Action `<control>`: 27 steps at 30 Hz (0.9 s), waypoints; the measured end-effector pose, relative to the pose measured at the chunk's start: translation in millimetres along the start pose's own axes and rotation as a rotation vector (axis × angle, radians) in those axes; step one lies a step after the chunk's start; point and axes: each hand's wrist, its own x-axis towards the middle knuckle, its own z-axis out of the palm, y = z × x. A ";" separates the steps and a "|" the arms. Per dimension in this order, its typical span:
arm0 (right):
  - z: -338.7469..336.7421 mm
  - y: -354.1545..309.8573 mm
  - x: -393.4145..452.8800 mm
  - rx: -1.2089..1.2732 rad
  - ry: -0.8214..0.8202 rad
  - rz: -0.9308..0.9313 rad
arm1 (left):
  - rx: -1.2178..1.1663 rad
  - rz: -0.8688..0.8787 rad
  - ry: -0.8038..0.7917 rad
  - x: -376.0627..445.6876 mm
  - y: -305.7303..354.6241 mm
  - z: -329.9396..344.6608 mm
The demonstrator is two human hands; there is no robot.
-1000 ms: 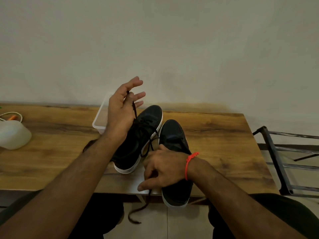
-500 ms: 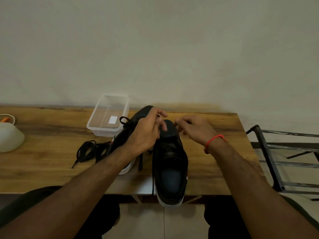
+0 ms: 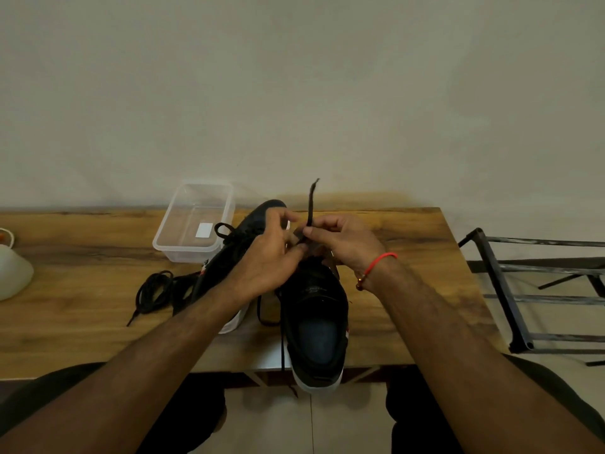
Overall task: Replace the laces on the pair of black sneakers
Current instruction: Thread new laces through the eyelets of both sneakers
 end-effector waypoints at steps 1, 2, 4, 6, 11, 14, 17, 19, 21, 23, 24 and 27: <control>0.4 0.2 1.3 -0.017 0.021 -0.032 | -0.103 -0.062 0.065 0.9 -0.5 0.5; 0.8 0.5 2.4 -0.039 0.022 -0.068 | -0.204 -0.110 0.104 1.9 -0.6 1.3; 1.2 2.2 4.1 -0.192 -0.004 -0.145 | -0.310 -0.123 0.138 3.8 0.0 3.3; 2.6 3.8 4.6 -0.395 -0.045 -0.225 | -0.369 -0.098 0.184 3.9 2.1 4.5; 7.2 9.4 5.9 -0.615 -0.122 -0.349 | -0.557 -0.260 0.180 5.5 1.4 -0.4; 7.8 11.6 6.3 -0.681 -0.130 -0.382 | -0.660 -0.299 0.151 3.7 -1.6 -3.2; 11.2 12.2 4.1 -0.798 -0.146 -0.441 | -0.715 -0.249 0.172 2.0 -0.1 -4.6; 15.5 12.9 3.8 -0.871 -0.169 -0.488 | -0.743 -0.192 0.251 3.5 0.2 -5.8; 17.4 11.3 3.1 -0.905 -0.166 -0.508 | -0.749 -0.118 0.343 6.3 -0.3 -8.5; 10.7 5.3 5.1 -0.910 -0.104 -0.482 | -0.642 -0.065 0.403 8.8 -2.9 -11.2; 3.3 0.7 5.6 -0.911 -0.058 -0.425 | -0.554 -0.051 0.411 9.3 -4.8 -11.3; -23.1 -1.5 5.4 -0.919 0.012 -0.104 | -0.299 -0.037 0.368 5.7 -10.1 -2.9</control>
